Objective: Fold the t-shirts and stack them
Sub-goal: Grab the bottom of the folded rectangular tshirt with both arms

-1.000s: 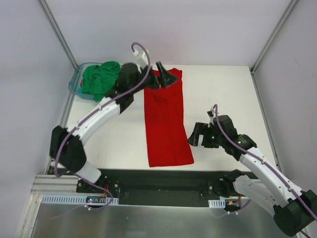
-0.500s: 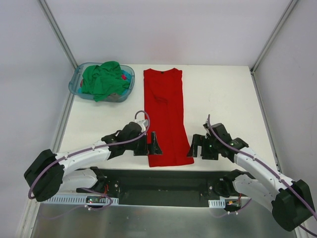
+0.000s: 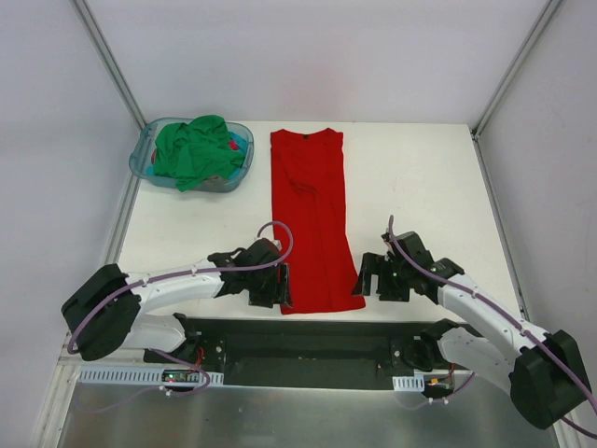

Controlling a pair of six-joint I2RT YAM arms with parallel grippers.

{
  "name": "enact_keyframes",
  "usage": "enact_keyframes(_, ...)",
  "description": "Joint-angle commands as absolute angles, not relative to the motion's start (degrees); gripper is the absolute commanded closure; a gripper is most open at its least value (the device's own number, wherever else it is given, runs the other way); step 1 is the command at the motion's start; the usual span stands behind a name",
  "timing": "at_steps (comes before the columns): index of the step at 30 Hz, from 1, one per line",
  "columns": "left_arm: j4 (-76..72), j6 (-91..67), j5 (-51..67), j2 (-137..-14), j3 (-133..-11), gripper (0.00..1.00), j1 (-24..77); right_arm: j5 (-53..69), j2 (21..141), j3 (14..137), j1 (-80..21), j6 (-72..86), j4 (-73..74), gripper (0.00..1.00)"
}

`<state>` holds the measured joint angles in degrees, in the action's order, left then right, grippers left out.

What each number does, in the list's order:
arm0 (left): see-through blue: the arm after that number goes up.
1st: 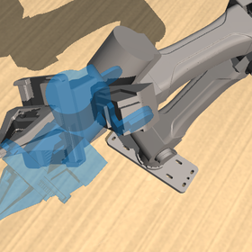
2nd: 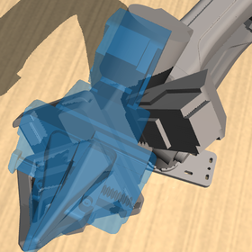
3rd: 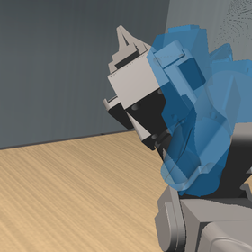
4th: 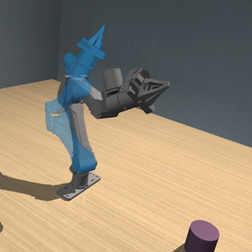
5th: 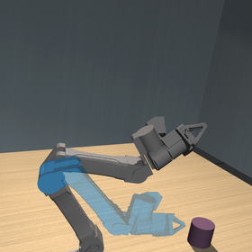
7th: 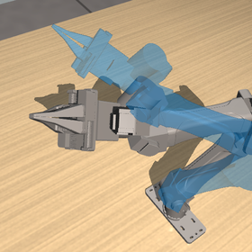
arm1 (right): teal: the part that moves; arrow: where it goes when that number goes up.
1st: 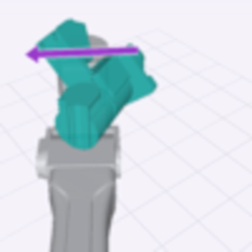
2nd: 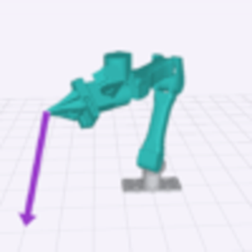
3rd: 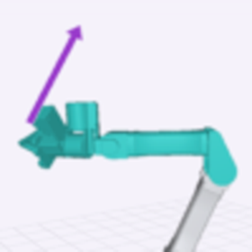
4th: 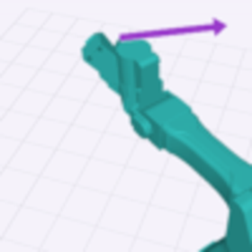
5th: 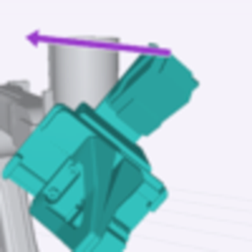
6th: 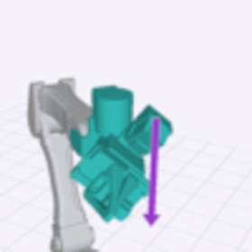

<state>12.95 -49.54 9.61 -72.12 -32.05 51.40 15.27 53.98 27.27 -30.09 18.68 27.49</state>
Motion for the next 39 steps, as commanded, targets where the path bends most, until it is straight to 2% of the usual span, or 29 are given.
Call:
enact_keyframes(1,15.2,-49.7,8.5,-74.8,-35.5,0.46,52.7,15.0,55.4,26.8,-29.8,19.0,25.8,0.06)
enact_keyframes(3,15.2,-49.6,8.9,-76.2,-35.9,0.51,53.1,14.9,56.0,26.8,-29.8,19.0,25.5,0.06)
enact_keyframes(5,15.1,-49.8,9.0,-77.2,-36.0,0.52,53.2,14.9,56.7,26.7,-29.9,18.8,25.1,0.07)
enact_keyframes(8,15.2,-49.7,9.2,-78.5,-36.8,0.62,53.3,14.9,57.6,26.5,-29.9,18.7,24.6,0.07)
enact_keyframes(10,15.2,-49.5,9.3,-78.8,-36.9,0.75,53.3,15.3,58.0,26.5,-29.9,18.7,24.3,0.08)
enact_keyframes(11,15.4,-49.5,9.5,-78.8,-36.6,0.86,53.3,15.5,58.3,26.3,-29.8,18.7,24.3,0.09)
enact_keyframes(13,15.6,-50.0,9.3,-77.9,-35.5,1.0,53.3,16.2,58.5,26.2,-29.8,18.6,24.2,0.1)
enact_keyframes(24,15.6,-52.3,7.8,-73.2,-31.5,1.0,53.3,23.3,61.4,23.5,-31.1,20.7,18.3,0.3)
enact_keyframes(28,15.3,-52.3,7.9,-73.7,-31.5,1.0,53.4,21.5,61.8,25.2,-32.7,19.2,21.0,0.31)
enact_keyframes(31,14.9,-52.6,8.1,-73.4,-30.8,1.0,53.4,15.9,59.2,27.9,-35.3,17.1,25.1,0.31)
enact_keyframes(35,13.7,-52.9,8.3,-72.8,-29.7,1.0,53.3,9.0,56.6,33.1,-40.6,15.3,30.1,0.32)
enact_keyframes(39,12.1,-52.7,8.4,-71.9,-28.5,1.0,53.4,6.9,59.0,36.0,-48.1,16.2,28.8,0.34)
